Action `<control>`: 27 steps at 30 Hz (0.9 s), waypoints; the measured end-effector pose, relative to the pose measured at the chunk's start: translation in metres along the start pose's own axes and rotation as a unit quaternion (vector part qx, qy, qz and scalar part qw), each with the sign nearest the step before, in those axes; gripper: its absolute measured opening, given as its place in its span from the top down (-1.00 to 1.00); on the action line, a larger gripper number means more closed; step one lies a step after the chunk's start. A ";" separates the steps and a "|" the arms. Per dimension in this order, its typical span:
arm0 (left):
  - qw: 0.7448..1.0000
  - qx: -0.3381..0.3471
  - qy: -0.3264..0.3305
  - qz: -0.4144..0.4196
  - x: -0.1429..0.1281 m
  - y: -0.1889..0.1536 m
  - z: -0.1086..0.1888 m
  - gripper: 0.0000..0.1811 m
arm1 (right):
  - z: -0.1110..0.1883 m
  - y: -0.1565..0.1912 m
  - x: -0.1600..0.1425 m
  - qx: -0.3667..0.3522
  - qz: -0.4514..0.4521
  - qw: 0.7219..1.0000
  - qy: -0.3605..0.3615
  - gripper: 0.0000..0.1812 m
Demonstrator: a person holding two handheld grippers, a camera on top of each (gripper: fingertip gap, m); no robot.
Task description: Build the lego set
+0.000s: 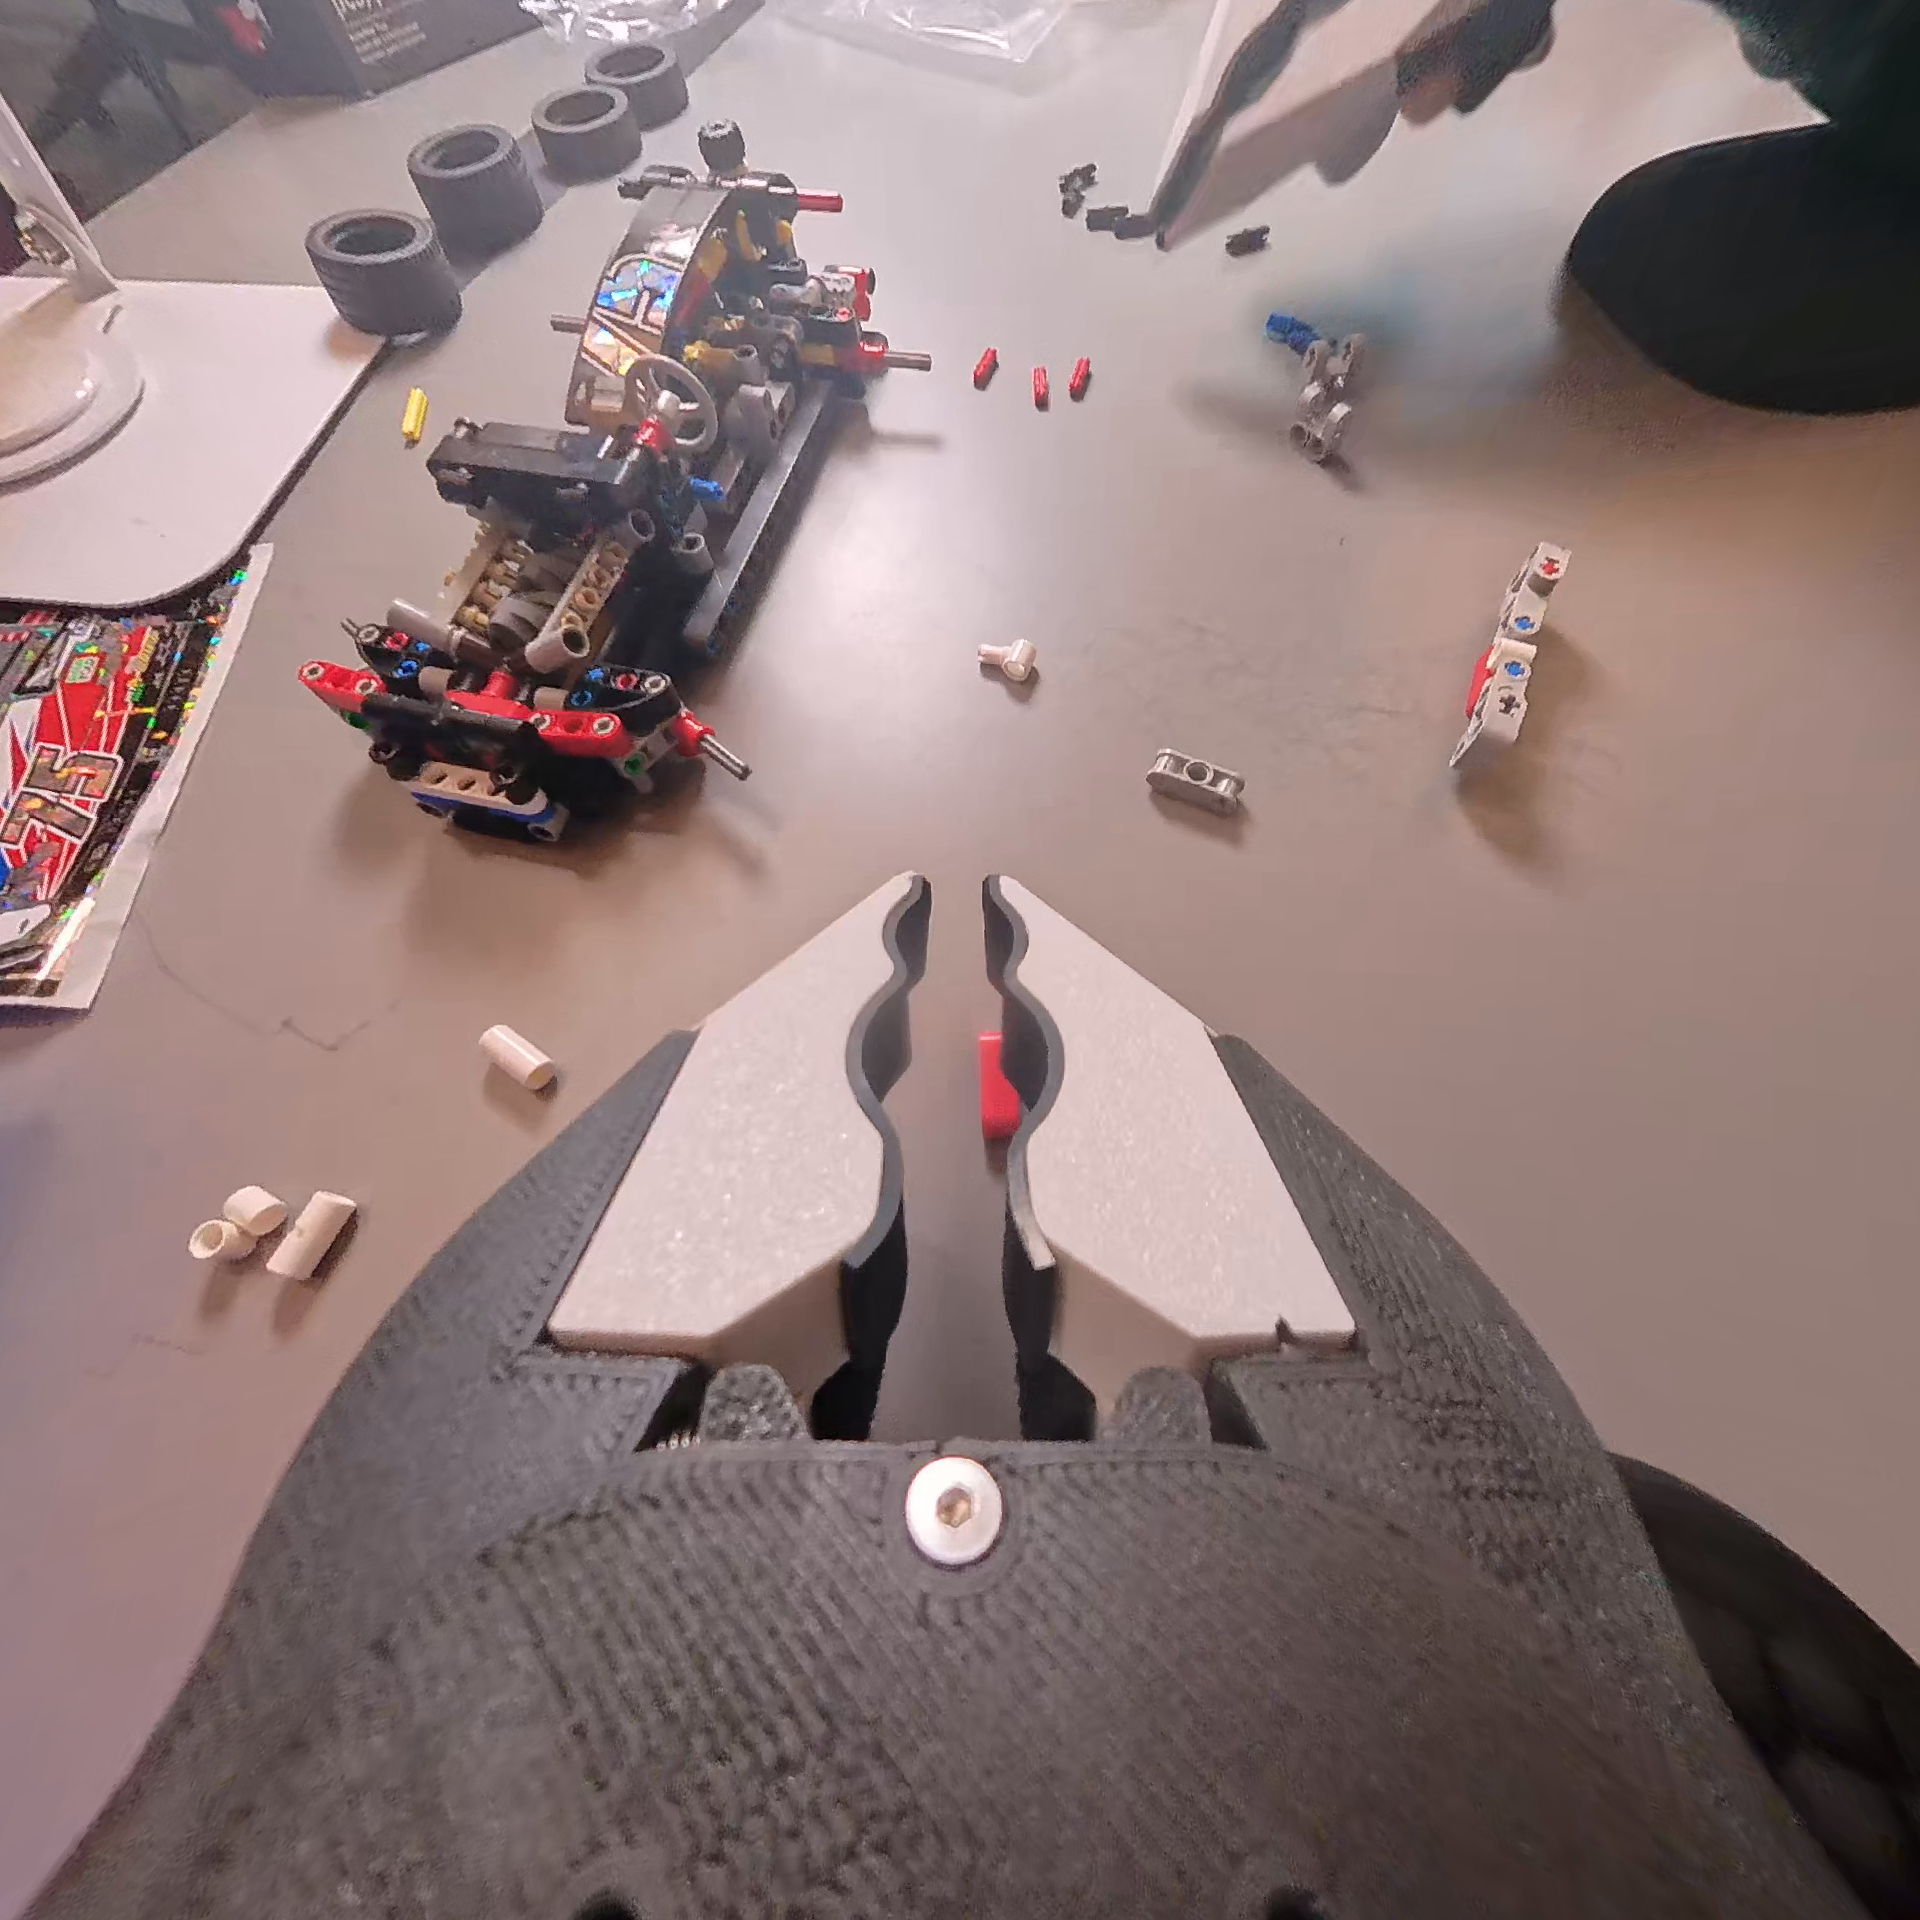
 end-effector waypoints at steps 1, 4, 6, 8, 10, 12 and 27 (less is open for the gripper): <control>1.000 -0.001 -0.004 0.000 0.001 -0.001 -0.001 0.91 | -0.007 0.001 0.001 0.008 0.012 1.000 0.010 0.90; 1.000 -0.005 -0.015 -0.004 0.004 -0.004 -0.002 0.91 | -0.026 -0.002 0.002 0.049 0.023 0.998 0.041 0.81; 1.000 -0.012 -0.024 -0.006 0.005 -0.008 -0.003 0.91 | -0.034 -0.005 0.003 0.077 0.029 0.995 0.056 0.81; 0.999 -0.019 -0.034 -0.008 0.007 -0.010 -0.004 0.91 | -0.039 -0.008 0.006 0.096 0.025 0.993 0.059 0.84; 0.999 -0.029 -0.043 -0.005 0.009 -0.013 -0.005 0.91 | -0.041 -0.008 0.008 0.112 0.024 0.991 0.071 0.97; 0.998 -0.041 -0.055 -0.005 0.011 -0.017 -0.006 0.91 | -0.041 -0.006 0.010 0.118 0.025 0.989 0.083 0.98; 0.972 -0.158 -0.174 -0.011 0.044 -0.076 -0.024 0.82 | -0.009 0.116 0.088 0.156 0.120 0.960 -0.200 0.98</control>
Point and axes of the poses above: each gripper's, where its closed fingertips meet, z back along the fingers, x out of its top, y = z × x across the jaws, the point moved 8 cm from there along z, back along the fingers
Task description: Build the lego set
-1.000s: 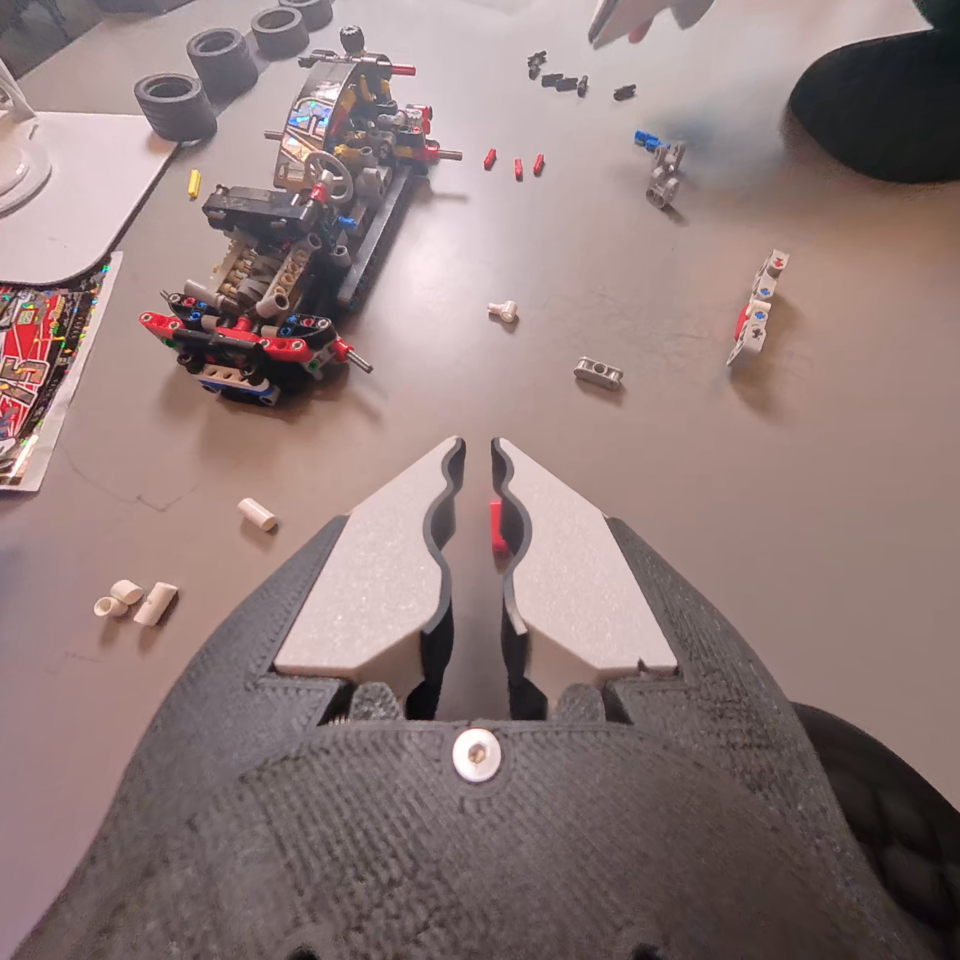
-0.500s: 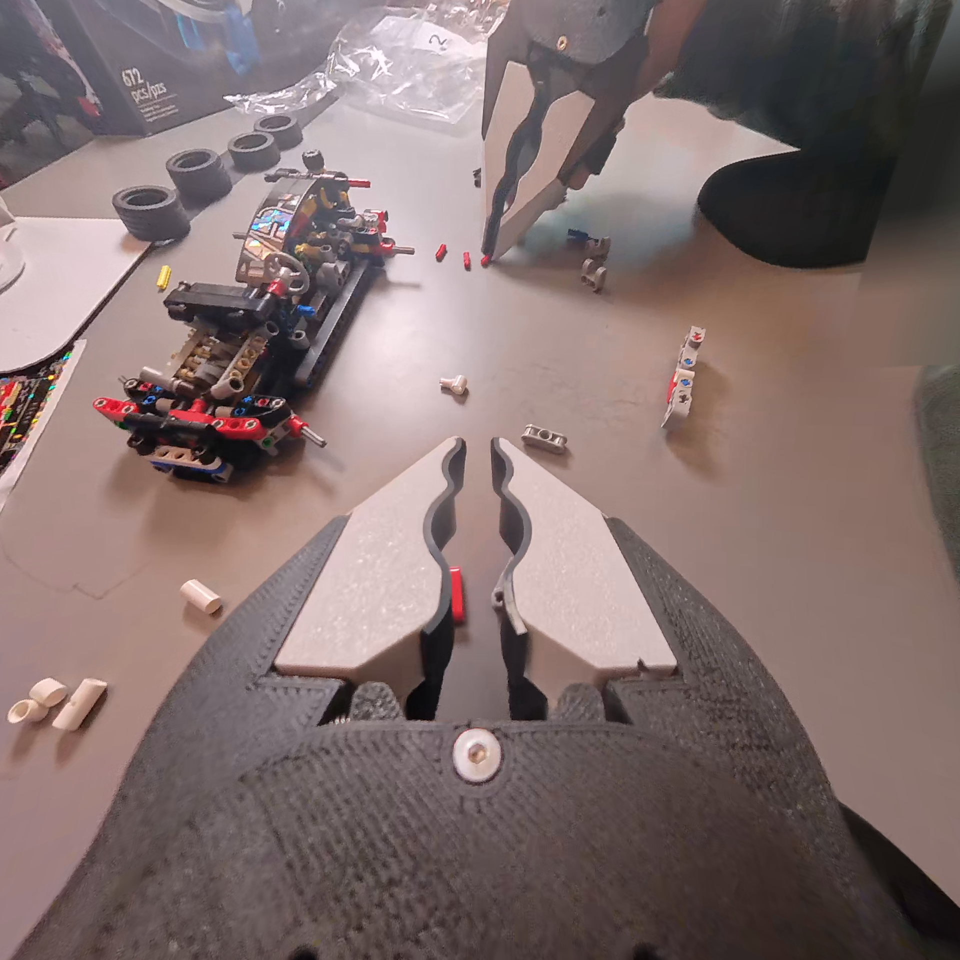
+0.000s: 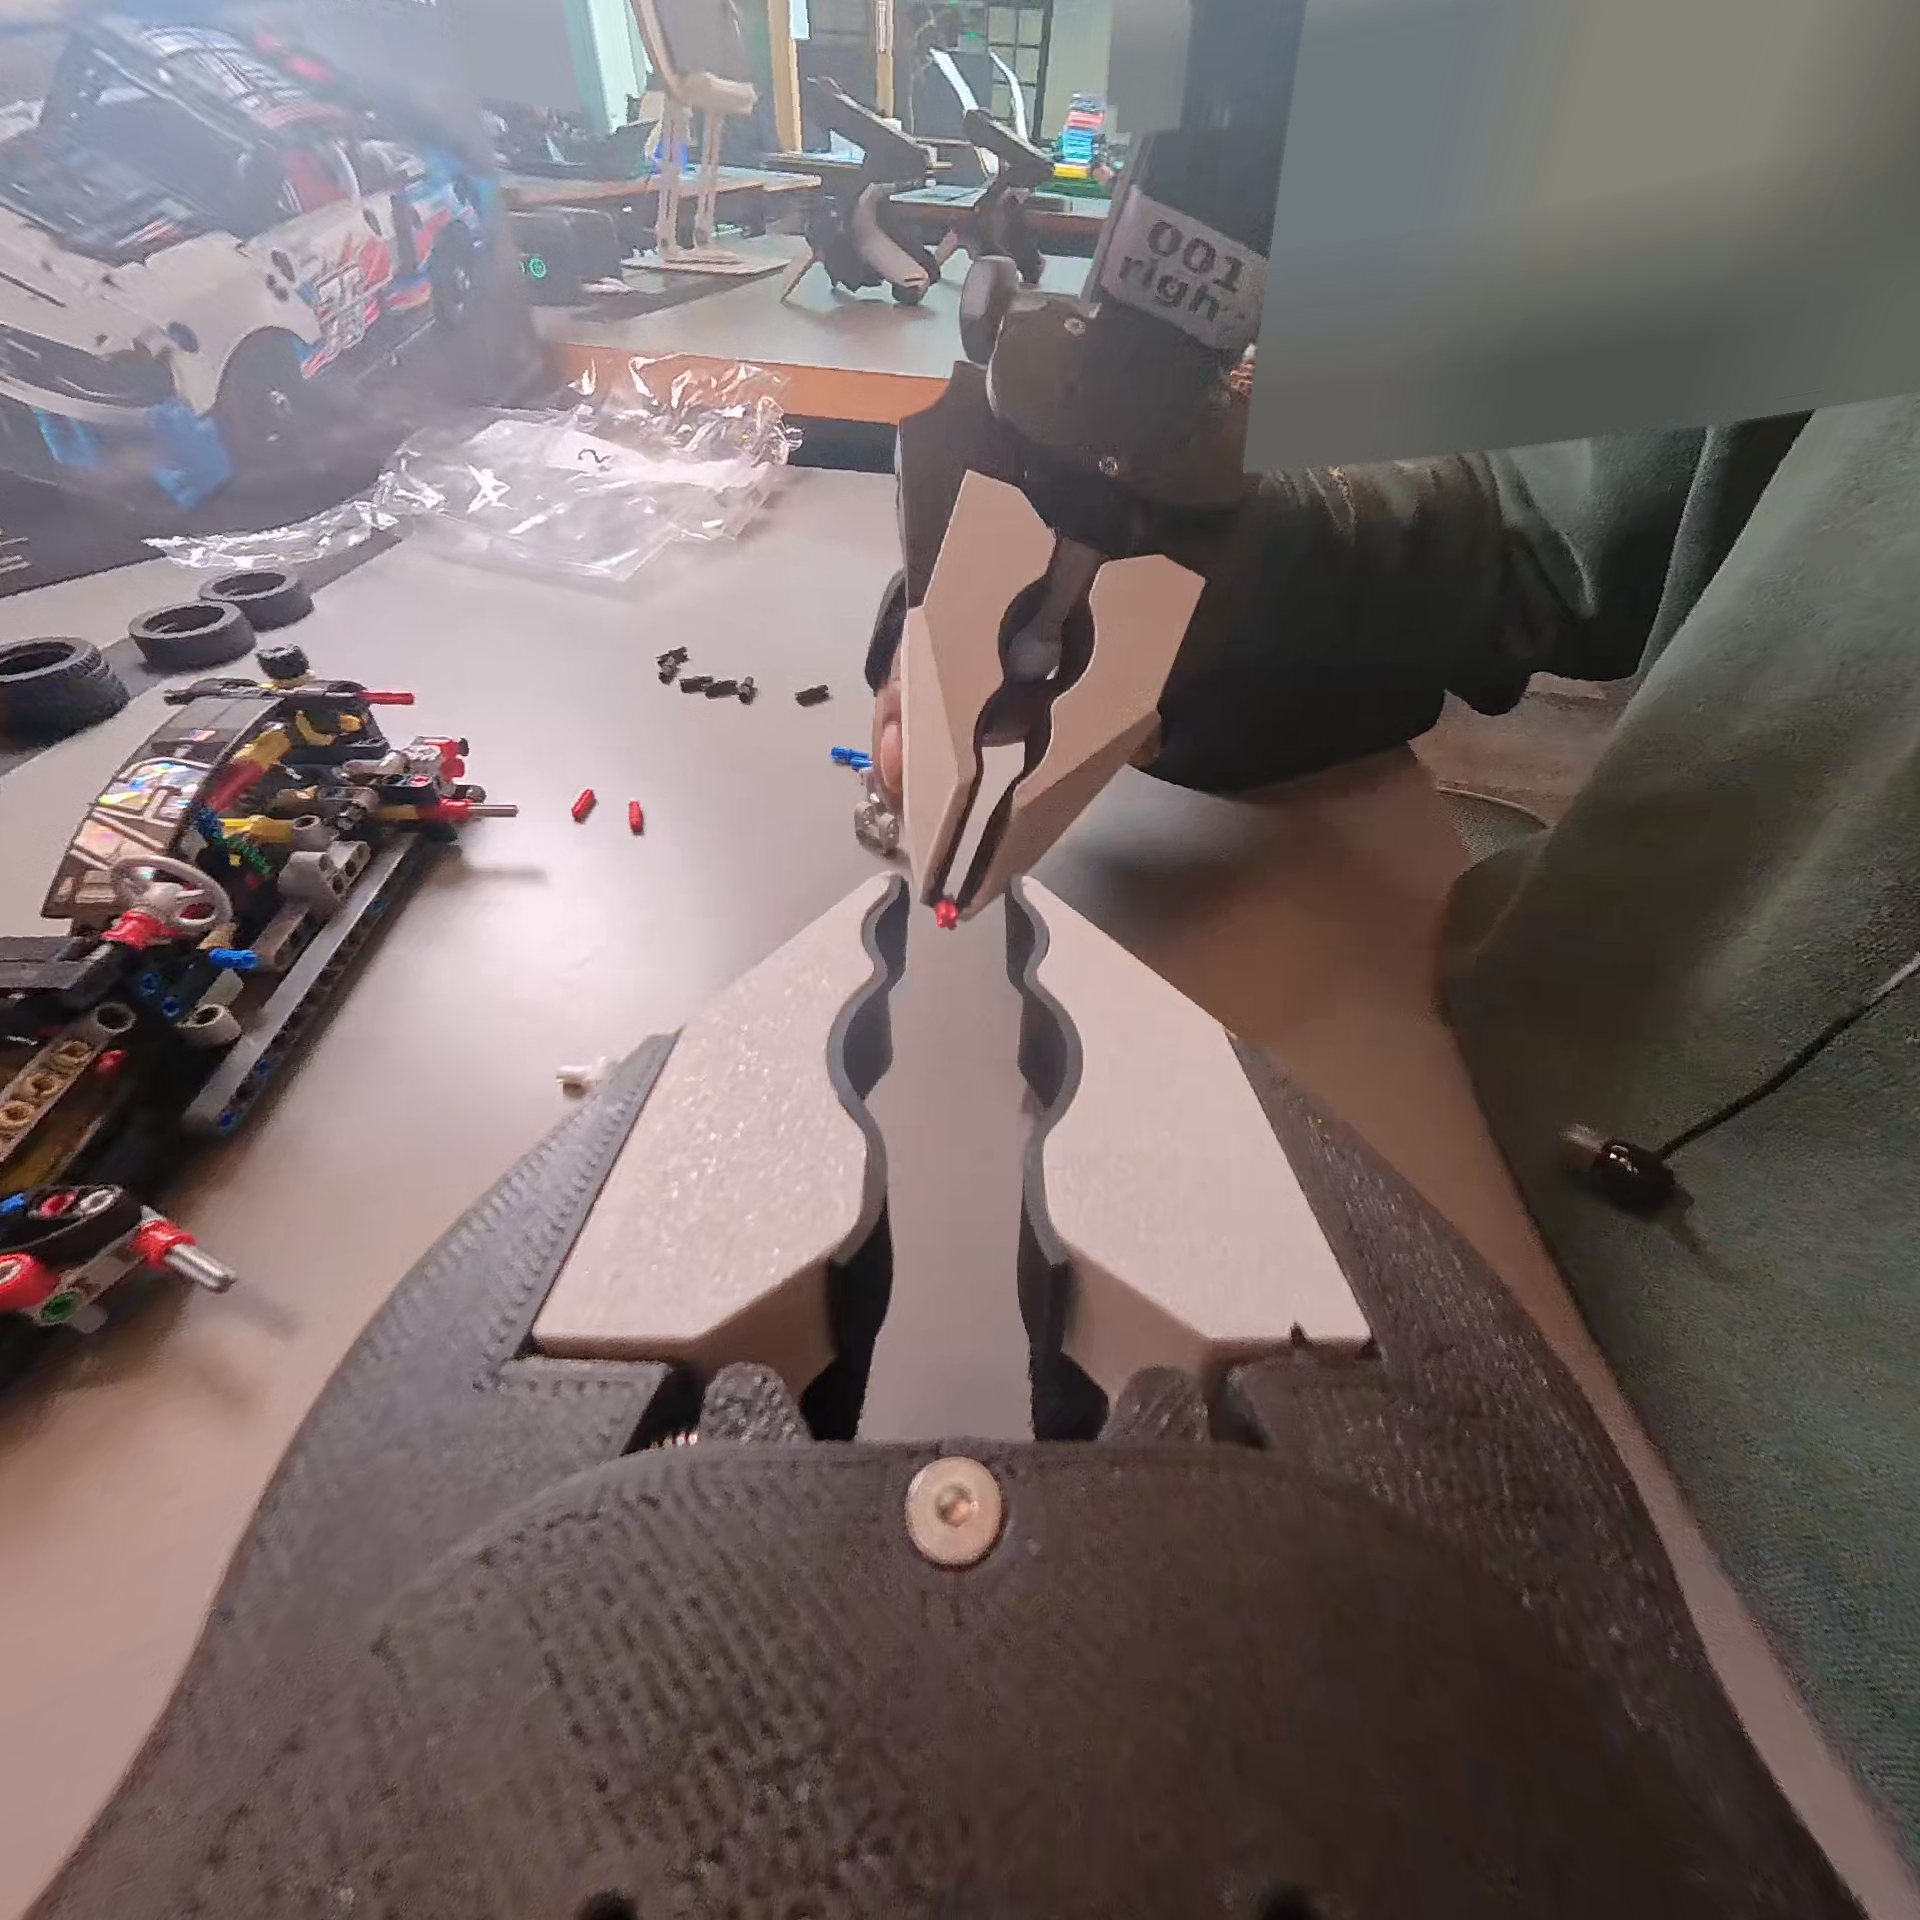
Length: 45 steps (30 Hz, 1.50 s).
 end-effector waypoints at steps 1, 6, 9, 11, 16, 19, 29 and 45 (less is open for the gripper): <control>1.000 -0.003 0.008 0.000 -0.001 -0.002 -0.002 0.83 | 0.000 0.002 0.001 0.003 -0.002 1.000 -0.001 0.98; 0.999 0.008 0.040 -0.022 -0.005 -0.005 -0.007 0.90 | 0.001 0.008 0.002 0.007 0.001 1.000 -0.001 0.98; 0.999 0.004 0.043 -0.022 -0.005 -0.006 -0.008 0.93 | 0.002 0.008 0.002 0.008 0.003 1.000 0.000 0.98; 0.999 0.003 0.046 -0.025 -0.006 -0.006 -0.009 0.93 | 0.002 0.008 0.002 0.009 0.003 1.000 0.002 0.98; 0.998 0.009 0.056 -0.039 -0.006 -0.008 -0.010 0.96 | 0.002 0.009 0.000 0.007 0.005 1.000 0.006 0.98; 0.997 0.009 0.058 -0.042 -0.006 -0.008 -0.011 0.98 | 0.002 0.009 0.000 0.006 0.002 1.000 0.008 0.98; 0.995 0.012 0.071 -0.066 -0.005 -0.010 -0.011 0.98 | 0.001 0.009 -0.001 0.013 -0.015 1.000 0.007 0.99; 0.954 -0.041 0.290 -0.065 -0.013 -0.012 -0.024 0.98 | 0.019 0.020 -0.045 0.142 -0.040 0.976 0.161 0.67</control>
Point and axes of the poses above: each gripper's, where its closed fingertips meet, z back along the fingers, x out of its top, y = z × x across the jaws, the point moved 8 cm from there along z, back along the fingers
